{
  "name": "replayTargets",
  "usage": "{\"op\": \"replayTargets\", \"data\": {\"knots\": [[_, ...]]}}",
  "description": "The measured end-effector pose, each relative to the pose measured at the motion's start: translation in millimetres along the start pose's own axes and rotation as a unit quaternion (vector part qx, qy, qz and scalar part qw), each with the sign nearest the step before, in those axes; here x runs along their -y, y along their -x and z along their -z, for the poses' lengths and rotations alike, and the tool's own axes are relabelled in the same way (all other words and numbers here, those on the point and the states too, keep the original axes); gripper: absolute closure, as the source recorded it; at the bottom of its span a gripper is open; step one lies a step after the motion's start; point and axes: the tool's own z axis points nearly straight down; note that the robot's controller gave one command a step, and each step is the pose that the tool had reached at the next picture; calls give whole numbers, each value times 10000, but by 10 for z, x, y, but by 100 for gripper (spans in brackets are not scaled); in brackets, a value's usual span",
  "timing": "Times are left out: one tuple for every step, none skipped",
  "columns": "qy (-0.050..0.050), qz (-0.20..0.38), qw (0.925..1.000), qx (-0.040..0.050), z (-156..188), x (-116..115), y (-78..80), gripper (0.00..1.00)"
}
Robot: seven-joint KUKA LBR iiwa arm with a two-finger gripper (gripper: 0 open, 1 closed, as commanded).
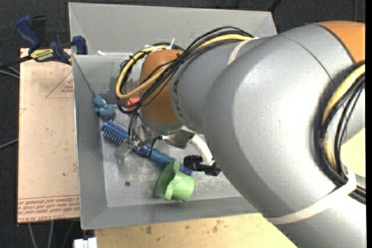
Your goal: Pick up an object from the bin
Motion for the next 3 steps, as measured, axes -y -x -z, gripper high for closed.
{"op": "replayTargets", "data": {"knots": [[-2, -7, 10000, 4, 14, 9, 10, 100], [34, 33, 10000, 6, 1349, 300, -301, 100], [-5, 25, 10000, 6, 1300, 312, -294, 100]]}}
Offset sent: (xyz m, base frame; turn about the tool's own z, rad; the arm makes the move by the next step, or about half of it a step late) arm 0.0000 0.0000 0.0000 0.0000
